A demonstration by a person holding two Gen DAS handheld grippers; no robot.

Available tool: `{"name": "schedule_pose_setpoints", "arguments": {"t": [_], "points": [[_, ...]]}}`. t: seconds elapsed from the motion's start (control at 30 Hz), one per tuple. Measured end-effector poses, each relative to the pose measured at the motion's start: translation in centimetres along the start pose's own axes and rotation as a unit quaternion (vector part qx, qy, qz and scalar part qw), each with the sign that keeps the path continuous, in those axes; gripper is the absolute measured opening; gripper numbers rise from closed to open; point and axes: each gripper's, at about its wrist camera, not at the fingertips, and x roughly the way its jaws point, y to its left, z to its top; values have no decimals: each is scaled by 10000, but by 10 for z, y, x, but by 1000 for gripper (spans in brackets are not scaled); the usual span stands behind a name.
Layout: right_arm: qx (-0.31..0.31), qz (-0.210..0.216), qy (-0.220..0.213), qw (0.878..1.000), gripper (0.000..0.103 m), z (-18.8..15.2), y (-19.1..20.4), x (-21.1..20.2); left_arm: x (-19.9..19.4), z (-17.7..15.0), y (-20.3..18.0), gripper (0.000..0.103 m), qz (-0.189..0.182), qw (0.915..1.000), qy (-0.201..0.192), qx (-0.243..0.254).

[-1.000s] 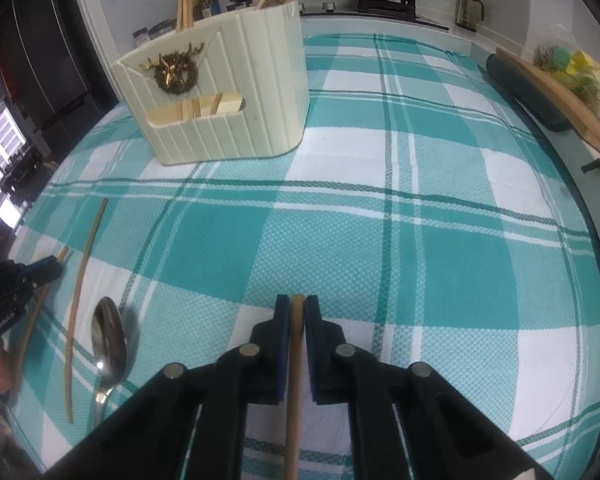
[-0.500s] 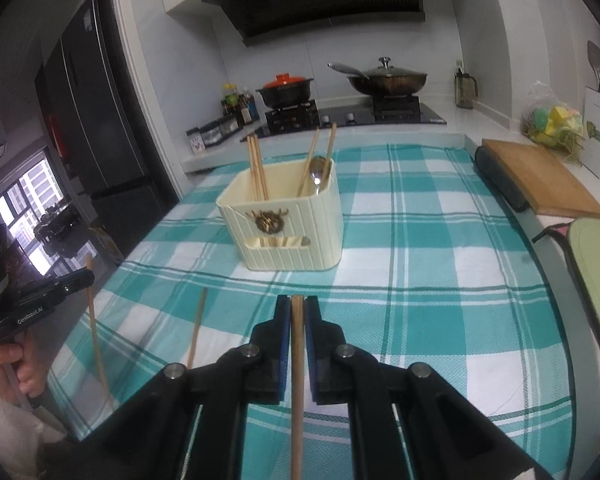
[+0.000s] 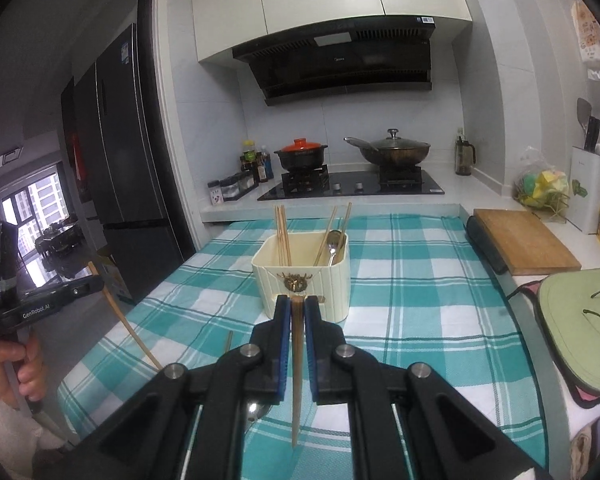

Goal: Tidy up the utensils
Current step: 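Lift both chopsticks and carry them toward the cream holder with both tools, then lower both chopsticks into the cream holder and open both tools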

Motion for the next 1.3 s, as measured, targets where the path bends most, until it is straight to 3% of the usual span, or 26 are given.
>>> {"name": "schedule_pose_setpoints", "arguments": {"t": [0.63,1.07,1.3], "points": [[-283,-130,-608,9977,7,67,7,10,-2,72,8,4,-156,9986,-486,-135],[-300,-203,-739,9966,7,95,-3,30,17,110,15,4,-159,9978,-623,-165],[-327,-385,-1187,9916,7,136,-7,58,51,154,14,4,-253,9945,-961,-345]]}}
